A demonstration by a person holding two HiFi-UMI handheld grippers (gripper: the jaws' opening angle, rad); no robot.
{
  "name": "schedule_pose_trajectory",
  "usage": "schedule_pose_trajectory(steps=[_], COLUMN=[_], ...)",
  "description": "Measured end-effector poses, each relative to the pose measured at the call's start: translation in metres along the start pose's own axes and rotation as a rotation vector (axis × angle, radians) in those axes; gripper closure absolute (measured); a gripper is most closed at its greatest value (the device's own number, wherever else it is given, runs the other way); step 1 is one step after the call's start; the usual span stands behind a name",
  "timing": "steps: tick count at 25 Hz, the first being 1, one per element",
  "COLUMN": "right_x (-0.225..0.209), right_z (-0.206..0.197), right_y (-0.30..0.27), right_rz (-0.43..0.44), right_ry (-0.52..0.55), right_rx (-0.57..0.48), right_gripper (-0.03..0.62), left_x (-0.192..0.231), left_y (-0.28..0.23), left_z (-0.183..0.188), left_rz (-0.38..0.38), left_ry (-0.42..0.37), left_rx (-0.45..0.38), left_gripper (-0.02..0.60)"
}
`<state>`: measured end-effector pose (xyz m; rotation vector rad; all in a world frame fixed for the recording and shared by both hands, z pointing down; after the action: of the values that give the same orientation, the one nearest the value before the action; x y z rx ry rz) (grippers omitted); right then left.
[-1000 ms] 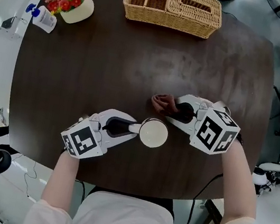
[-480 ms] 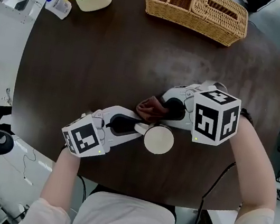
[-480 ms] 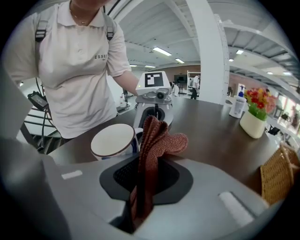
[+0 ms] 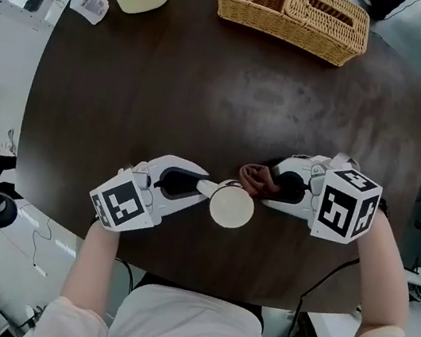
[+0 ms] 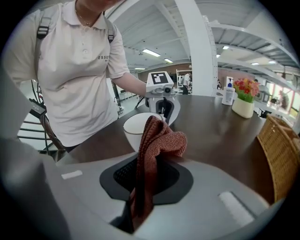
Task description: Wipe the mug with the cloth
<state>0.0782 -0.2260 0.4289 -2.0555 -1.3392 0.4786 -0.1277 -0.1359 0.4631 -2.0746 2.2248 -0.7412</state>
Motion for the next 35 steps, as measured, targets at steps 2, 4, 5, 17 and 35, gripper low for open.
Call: schedule_pose_trajectory(steps=[2, 4, 5, 17, 35], right_x=[0.017, 0.036, 0.042, 0.009, 0.088], right_z=[-0.012, -0.024, -0.029, -0.016, -0.018], right_y=[-0.003, -0.008, -0.01, -0.028, -0.007], right_rz=[0.003, 0.023, 0.028, -0.119, -0.783], right_ry=[-0.038, -0.081, -0.11, -0.225, -0.641], right_rx=[0.017, 0.04, 0.046, 0.042, -0.016], right_gripper=[0.517, 0.517, 0.517, 0.514, 0.514], left_x=[0.0, -0.001, -0.002, -0.013, -0.03], left_y=[0.0, 0.0, -0.001, -0.002, 0.001], left_z=[-0.001, -0.001, -0.001, 0.001, -0.012], left_rz=[0.004, 0.007, 0.009, 0.02, 0.041], left_ry=[0.0, 0.0, 0.001, 0.009, 0.006], left_rx=[0.0, 0.0, 0.001, 0.015, -0.037], left_gripper=[0.5, 0.5, 0.5, 0.5, 0.478])
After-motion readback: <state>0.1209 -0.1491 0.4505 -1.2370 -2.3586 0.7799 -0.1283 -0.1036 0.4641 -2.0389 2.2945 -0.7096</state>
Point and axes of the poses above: the fingertips, and each gripper's own axes: y backward along the fingers, x to its left, z out of its top, the point moved 10 cm from there along y, backward along the fingers, and after that the axes turned 15 degrees about -z, right-handed, at the moved point
